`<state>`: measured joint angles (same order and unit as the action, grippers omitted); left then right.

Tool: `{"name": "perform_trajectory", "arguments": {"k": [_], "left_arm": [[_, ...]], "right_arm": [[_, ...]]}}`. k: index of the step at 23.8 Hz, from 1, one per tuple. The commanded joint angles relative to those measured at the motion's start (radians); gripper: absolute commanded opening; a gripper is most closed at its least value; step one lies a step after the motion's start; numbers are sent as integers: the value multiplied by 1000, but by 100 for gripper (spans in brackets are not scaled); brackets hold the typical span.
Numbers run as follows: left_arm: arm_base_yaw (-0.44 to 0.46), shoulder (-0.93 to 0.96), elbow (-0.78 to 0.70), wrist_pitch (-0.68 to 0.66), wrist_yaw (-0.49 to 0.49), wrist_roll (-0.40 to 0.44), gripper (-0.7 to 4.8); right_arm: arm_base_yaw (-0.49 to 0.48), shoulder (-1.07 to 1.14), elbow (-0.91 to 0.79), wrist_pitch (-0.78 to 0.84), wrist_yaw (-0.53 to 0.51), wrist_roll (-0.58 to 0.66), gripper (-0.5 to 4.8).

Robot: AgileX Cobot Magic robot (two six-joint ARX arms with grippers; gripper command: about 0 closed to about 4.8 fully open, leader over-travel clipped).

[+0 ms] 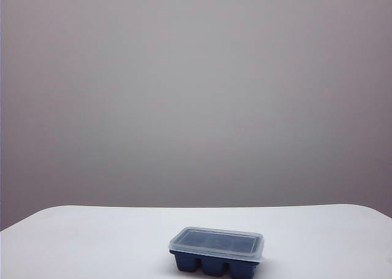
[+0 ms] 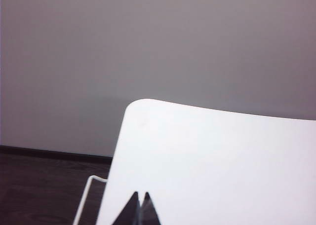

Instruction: Pick up the ice cube tray, remove its lid, and then place both the tray and the lid back on the table.

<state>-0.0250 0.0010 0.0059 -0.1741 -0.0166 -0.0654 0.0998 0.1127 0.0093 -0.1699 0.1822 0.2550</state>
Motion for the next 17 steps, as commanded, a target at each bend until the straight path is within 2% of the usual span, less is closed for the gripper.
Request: {"name": "perform_trajectory", "arguments": {"k": [1, 3, 6, 7, 8, 9, 10, 11, 13, 15, 17], "left_arm": [[0, 0, 2, 7, 103, -3, -5], [0, 0, 2, 10, 157, -2, -5], [0, 0, 2, 12, 159, -3, -5], [-1, 0, 3, 17, 167, -39, -6], [-1, 0, 4, 43, 216, -133, -5], [-1, 0, 5, 60, 259, -178, -5], [-1, 0, 6, 85, 333, -244, -5], [-1, 0, 6, 146, 450, -372, -5], [-1, 0, 10, 185, 542, -439, -5], [-1, 7, 63, 180, 556, -458, -5], [1, 58, 156, 184, 548, -397, -5]], "right_arm": [[1, -1, 1, 6, -1, 3, -5], [1, -1, 1, 6, -1, 3, -5], [2, -1, 1, 6, -2, 3, -5], [2, -1, 1, 14, -32, 10, -6], [2, 0, 1, 54, -116, 11, -5], [3, 0, 2, 75, -152, 13, -5], [3, 0, 2, 97, -184, 33, -6], [5, 2, 3, 116, -205, 76, -6], [7, 2, 4, 130, -215, 122, -6], [7, 3, 34, 144, -235, 172, -6], [7, 47, 118, 153, -241, 169, -6]]}}
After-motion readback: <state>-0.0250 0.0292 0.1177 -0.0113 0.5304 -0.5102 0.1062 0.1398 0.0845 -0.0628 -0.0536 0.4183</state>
